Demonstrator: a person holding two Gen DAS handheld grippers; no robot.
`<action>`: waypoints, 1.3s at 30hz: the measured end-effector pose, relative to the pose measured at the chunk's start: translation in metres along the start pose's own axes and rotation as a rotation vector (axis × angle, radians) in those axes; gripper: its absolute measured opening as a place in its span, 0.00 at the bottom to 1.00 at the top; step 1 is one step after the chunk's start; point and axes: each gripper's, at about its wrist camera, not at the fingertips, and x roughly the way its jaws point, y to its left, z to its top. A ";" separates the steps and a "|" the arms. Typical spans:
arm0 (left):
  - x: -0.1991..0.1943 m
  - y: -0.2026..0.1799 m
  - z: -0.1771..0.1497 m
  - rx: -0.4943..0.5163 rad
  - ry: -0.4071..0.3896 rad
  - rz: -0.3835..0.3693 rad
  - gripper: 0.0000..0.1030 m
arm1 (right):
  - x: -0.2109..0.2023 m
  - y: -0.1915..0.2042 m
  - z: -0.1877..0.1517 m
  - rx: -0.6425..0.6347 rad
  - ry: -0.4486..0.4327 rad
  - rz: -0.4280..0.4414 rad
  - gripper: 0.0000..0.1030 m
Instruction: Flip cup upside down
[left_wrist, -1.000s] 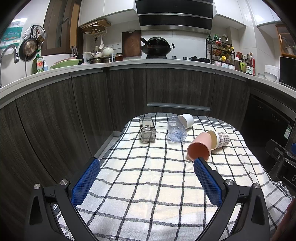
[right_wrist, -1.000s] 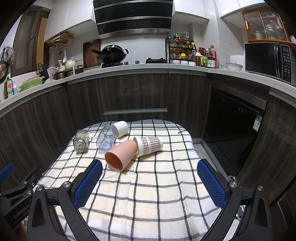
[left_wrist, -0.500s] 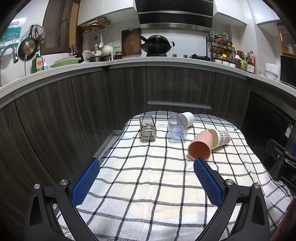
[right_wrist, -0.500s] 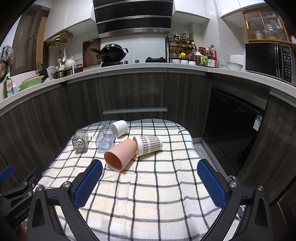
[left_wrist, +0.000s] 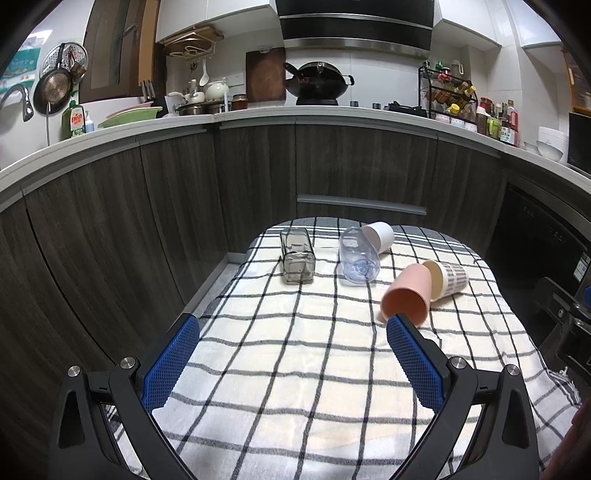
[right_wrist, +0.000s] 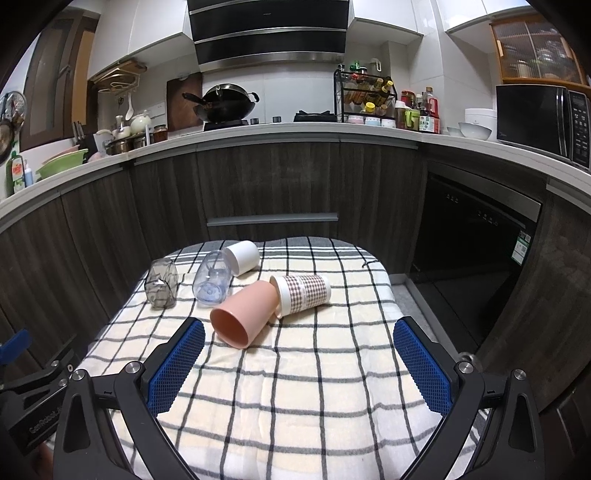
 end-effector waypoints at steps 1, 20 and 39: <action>0.002 0.001 0.002 -0.002 -0.001 0.003 1.00 | 0.002 0.001 0.004 -0.002 -0.003 0.003 0.99; 0.100 -0.004 0.061 -0.013 0.012 0.051 1.00 | 0.078 0.022 0.052 -0.008 0.001 0.016 0.99; 0.244 -0.004 0.074 -0.025 0.157 0.046 0.97 | 0.189 0.052 0.071 -0.009 0.070 0.041 0.99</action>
